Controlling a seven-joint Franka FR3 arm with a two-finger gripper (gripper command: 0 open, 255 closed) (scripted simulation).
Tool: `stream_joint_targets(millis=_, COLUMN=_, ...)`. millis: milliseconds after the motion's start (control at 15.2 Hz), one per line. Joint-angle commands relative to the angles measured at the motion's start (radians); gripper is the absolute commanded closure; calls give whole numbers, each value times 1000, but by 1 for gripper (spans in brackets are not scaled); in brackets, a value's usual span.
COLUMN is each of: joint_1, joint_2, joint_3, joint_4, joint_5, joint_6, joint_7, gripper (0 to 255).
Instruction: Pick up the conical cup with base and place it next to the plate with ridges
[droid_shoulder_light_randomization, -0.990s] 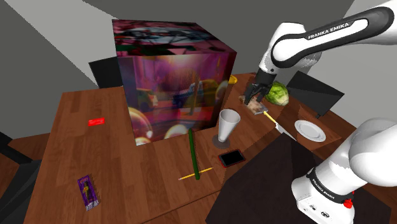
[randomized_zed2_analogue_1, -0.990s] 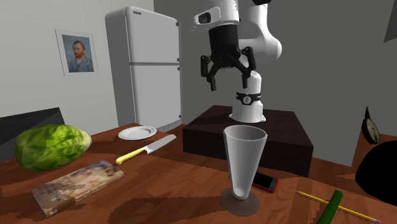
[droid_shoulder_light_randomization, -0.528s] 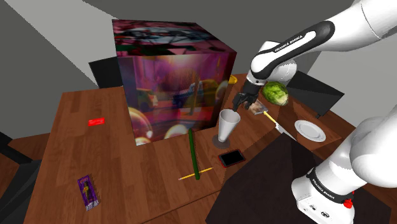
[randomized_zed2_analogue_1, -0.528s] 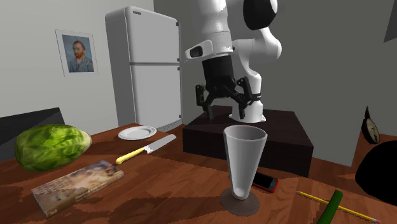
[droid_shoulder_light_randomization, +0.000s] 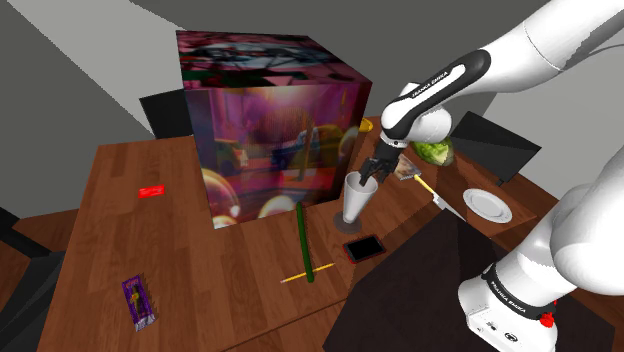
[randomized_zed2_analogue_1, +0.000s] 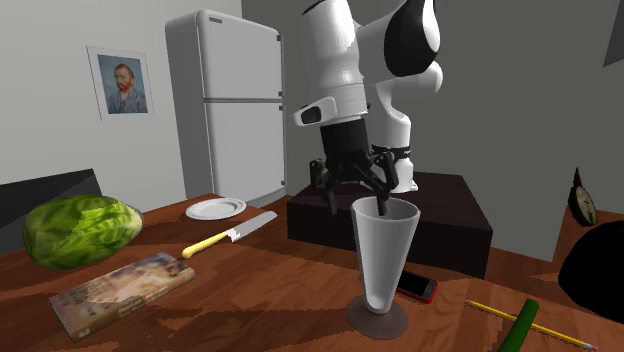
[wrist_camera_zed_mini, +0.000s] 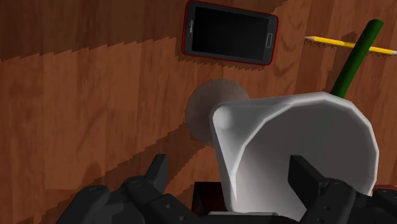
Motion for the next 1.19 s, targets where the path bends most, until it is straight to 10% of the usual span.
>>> stream_joint_targets(millis=0, joint_1=0, joint_2=8, joint_3=2, joint_4=0, joint_5=8, joint_6=8, joint_7=-6, gripper=0)
stream_joint_targets(millis=396, joint_1=0, joint_2=8, joint_3=2, joint_4=0, joint_5=8, joint_6=8, joint_7=-6, gripper=0)
stream_joint_targets(millis=462, joint_1=0, joint_2=8, joint_3=2, joint_4=0, joint_5=8, joint_6=8, joint_7=-6, gripper=255)
stream_joint_targets(millis=1122, joint_1=1, joint_2=-6, joint_3=-1, joint_4=-1, joint_5=-5, joint_6=-4, joint_7=6, gripper=255)
